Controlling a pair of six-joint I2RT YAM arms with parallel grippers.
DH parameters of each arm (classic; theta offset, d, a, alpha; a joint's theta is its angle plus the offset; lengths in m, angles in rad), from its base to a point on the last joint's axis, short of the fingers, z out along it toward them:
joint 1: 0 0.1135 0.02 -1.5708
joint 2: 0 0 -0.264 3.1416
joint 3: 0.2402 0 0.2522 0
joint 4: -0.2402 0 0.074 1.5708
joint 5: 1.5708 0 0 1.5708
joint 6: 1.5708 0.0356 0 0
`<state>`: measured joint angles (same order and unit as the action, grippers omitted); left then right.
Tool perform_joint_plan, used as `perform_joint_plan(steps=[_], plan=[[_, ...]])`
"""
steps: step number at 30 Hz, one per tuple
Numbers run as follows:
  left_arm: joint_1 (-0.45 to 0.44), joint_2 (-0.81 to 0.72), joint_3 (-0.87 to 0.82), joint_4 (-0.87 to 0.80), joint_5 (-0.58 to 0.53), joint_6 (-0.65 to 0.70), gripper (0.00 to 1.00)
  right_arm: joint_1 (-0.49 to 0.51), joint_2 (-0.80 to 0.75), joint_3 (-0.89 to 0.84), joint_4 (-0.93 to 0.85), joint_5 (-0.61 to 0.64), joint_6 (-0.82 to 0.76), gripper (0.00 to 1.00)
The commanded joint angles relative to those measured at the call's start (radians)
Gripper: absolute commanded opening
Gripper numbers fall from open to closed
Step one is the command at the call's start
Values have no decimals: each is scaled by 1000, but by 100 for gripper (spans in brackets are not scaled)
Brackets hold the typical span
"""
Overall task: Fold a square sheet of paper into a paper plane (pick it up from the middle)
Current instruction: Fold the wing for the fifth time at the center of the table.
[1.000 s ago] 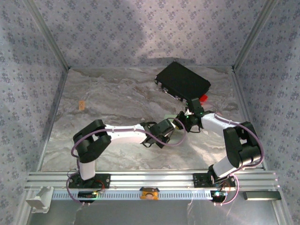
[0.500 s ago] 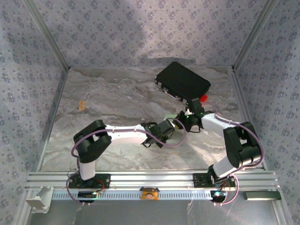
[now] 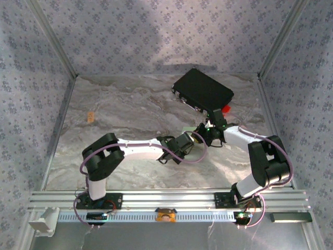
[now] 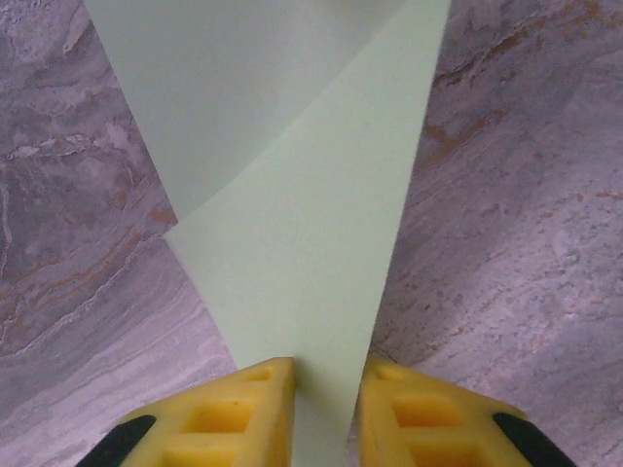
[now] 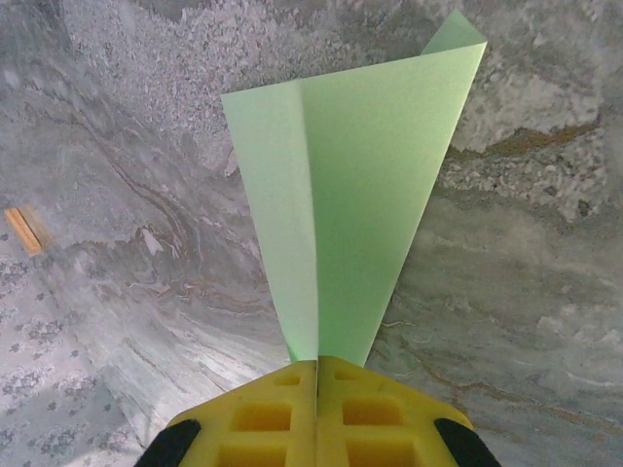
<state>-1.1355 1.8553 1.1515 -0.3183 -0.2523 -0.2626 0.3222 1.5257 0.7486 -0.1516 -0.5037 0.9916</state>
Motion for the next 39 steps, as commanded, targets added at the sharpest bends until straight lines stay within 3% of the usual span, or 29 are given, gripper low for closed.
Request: perform_joint_plan(steps=[1, 11, 16, 20, 25, 39], plan=[[-10, 9, 22, -16, -13, 4, 19, -6, -25, -11, -4, -17, 14, 0], [-9, 13, 19, -11, -7, 1, 7, -9, -32, -16, -5, -14, 12, 0], [-6, 13, 14, -1, 16, -4, 0, -29, -67, -14, -43, 13, -14, 12], [19, 5, 1, 25, 108, -27, 0, -64, -126, -11, -118, 69, -67, 26], [72, -2, -25, 73, 252, -64, 0, -118, -192, -41, -161, 113, -99, 34], [173, 59, -35, 173, 576, -138, 0, -160, -286, -128, -97, 111, -103, 36]])
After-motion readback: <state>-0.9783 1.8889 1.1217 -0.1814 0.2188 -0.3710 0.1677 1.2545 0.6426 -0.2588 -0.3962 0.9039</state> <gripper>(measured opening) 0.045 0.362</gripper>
